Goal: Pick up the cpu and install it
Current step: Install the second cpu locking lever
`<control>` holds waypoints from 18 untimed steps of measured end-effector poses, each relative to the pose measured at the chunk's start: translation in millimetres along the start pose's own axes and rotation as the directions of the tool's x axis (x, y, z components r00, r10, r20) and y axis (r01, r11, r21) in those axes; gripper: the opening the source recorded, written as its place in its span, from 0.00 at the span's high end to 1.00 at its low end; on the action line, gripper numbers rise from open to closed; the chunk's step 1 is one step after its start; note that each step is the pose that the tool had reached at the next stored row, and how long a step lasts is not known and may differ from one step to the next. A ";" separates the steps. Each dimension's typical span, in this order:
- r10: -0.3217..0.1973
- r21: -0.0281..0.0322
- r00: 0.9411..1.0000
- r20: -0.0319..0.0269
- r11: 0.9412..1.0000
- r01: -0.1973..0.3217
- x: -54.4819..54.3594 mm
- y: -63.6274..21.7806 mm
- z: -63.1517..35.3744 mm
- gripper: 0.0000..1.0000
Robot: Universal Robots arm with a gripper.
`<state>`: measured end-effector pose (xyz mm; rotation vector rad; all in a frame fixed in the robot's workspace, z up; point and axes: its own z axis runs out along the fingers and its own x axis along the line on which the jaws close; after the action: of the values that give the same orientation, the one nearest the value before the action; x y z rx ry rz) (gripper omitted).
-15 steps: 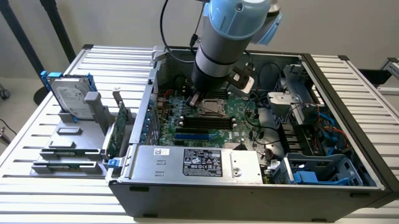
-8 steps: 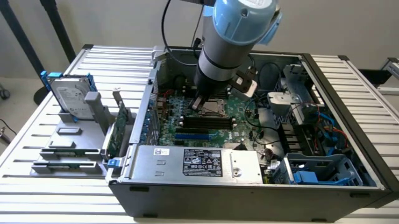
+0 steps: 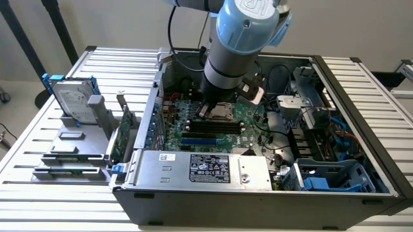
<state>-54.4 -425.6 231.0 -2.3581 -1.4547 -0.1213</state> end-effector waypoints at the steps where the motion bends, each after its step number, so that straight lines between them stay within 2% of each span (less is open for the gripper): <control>1: -0.001 -0.002 1.000 -0.001 1.000 0.001 -0.4 -0.6 1.9 0.89; 4: -0.003 -0.005 1.000 -0.001 1.000 0.003 -1.6 -3.8 8.3 0.89; 9: -0.006 -0.008 1.000 0.002 1.000 0.006 0.2 -12.1 20.8 0.89; 11: -0.006 -0.010 1.000 0.004 1.000 0.006 1.3 -12.9 24.8 0.89; 18: -0.004 -0.021 1.000 0.024 1.000 0.005 0.6 -11.8 30.9 0.89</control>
<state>-68.1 -409.5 205.6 -2.3807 -1.4772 -0.1104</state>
